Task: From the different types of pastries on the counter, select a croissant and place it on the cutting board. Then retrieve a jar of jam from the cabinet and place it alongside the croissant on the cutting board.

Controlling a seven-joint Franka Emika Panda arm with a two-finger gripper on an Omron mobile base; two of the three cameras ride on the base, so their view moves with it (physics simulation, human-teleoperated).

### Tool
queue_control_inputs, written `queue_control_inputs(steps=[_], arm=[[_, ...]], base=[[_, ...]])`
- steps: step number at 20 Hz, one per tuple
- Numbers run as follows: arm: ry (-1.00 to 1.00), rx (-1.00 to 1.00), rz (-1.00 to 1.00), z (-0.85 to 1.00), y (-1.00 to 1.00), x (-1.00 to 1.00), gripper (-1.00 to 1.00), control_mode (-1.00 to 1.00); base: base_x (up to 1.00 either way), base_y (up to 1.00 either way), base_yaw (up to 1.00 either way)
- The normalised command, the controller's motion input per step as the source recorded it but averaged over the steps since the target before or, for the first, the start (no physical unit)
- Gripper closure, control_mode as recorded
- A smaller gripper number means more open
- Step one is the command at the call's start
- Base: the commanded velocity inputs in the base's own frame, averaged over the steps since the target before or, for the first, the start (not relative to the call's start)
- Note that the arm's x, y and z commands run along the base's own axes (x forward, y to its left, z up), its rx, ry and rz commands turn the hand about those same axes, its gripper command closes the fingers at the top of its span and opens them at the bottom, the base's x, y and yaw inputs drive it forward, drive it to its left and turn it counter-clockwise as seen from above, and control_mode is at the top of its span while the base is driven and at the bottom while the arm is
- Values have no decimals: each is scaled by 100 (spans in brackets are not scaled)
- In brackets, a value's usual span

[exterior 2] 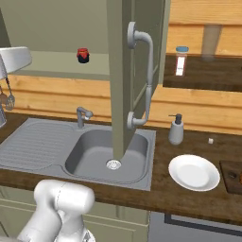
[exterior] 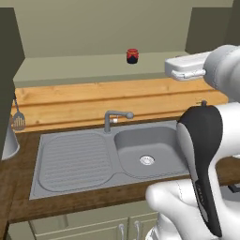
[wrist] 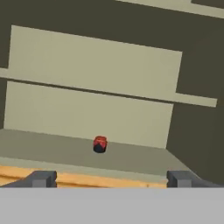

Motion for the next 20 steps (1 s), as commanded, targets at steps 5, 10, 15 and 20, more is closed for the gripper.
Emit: queue_control_inputs(steps=[5, 10, 15, 20], arm=[[28, 6, 1, -23, -4, 5, -100, -100], [14, 3, 0, -17, -4, 18, -100, -100], [0, 4, 3, -16, -5, 16, -100, -100], [0, 20, 6, -28, -22, 29, -100, -100]], base=[[0, 0, 0], [0, 0, 0], [0, 0, 0], [0, 0, 0]])
